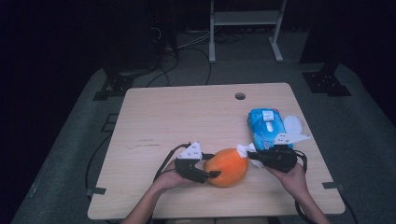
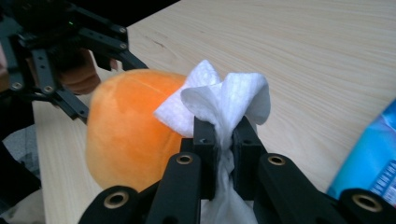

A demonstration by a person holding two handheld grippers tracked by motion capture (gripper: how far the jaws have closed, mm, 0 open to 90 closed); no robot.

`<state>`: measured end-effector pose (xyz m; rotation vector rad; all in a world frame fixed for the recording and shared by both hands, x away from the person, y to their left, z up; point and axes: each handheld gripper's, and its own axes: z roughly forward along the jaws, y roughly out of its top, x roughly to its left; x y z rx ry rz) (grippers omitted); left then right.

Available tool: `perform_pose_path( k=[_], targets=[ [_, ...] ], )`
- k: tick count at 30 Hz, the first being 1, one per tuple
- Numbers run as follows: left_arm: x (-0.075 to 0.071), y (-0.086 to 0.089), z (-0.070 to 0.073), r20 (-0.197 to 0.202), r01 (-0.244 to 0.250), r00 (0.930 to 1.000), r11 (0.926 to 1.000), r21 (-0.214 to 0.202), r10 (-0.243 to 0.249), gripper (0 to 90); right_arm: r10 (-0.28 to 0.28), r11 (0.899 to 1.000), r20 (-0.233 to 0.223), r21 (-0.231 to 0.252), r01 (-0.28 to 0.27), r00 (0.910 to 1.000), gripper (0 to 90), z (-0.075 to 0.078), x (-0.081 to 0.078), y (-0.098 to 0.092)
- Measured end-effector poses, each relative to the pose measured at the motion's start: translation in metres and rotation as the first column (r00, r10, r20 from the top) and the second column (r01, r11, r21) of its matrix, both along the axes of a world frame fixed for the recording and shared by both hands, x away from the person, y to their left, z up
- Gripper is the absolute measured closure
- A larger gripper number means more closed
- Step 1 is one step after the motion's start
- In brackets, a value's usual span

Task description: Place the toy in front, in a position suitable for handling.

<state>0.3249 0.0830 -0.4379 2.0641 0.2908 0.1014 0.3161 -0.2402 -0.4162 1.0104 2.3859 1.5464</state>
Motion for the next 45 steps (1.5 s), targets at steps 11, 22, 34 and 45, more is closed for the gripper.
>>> perform_pose_path(
  k=[11,22,34,45],
  targets=[
    [0.001,0.003,0.0,-0.009,-0.016,0.9998,0.9999,-0.006,0.015,33.9,0.045,0.999,-0.007,0.021,-0.045,0.999,82.4,0.0,0.001,0.008],
    [0.0,-0.002,0.002,0.014,-0.028,0.9995,0.9995,0.012,0.028,33.9,0.114,0.993,0.026,-0.002,-0.114,0.9931,82.4,0.013,-0.013,0.023],
    [-0.002,-0.006,0.003,0.017,-0.021,0.9996,0.9997,0.012,0.021,33.7,0.038,0.998,0.022,-0.041,-0.037,0.999,82.4,0.007,-0.006,0.01],
    [-0.006,-0.007,0.004,0.039,-0.003,0.9992,0.9997,0.023,0.003,33.9,0.097,0.994,0.075,-0.066,-0.092,0.9925,82.4,0.018,-0.002,0.038]
  ],
)
